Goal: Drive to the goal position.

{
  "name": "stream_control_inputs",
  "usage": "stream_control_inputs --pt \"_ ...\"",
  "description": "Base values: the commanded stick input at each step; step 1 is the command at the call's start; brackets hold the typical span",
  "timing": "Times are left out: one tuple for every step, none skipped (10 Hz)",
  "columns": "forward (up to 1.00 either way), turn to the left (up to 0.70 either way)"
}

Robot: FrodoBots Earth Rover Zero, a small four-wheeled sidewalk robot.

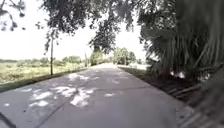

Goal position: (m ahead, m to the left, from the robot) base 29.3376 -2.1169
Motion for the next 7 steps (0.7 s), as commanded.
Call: stream_control_inputs --pt "0.84 0.0" --pt "0.84 0.0" --pt "0.84 0.0" --pt "0.84 0.0" --pt "0.84 0.0" --pt "0.84 0.0" --pt "0.84 0.0"
